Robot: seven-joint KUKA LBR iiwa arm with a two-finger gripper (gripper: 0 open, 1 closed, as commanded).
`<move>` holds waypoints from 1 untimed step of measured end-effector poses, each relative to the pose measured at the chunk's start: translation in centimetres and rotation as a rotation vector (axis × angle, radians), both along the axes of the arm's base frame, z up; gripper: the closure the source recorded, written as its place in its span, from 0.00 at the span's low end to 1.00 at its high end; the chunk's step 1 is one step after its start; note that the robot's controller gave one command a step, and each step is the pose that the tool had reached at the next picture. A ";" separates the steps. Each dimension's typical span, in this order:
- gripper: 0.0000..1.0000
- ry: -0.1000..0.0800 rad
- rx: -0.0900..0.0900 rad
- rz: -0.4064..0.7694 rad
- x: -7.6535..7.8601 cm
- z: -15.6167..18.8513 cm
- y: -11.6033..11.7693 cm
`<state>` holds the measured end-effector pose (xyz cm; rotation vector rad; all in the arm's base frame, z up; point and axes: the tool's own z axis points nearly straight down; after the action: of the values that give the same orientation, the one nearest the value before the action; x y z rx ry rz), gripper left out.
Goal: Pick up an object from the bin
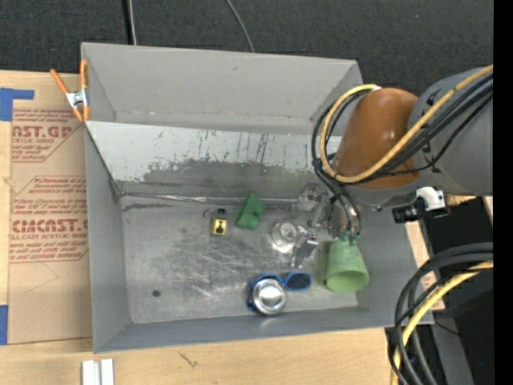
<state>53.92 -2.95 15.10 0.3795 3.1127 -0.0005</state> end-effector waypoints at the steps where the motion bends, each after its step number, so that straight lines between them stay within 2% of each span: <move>1: 0.00 -0.032 0.003 -0.108 -2.1 -7.2 -1.4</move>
Offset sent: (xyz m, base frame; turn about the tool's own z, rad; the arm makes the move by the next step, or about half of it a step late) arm -0.0309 -0.0152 -0.0798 0.1080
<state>51.87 -4.32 7.92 0.5412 3.0566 0.0098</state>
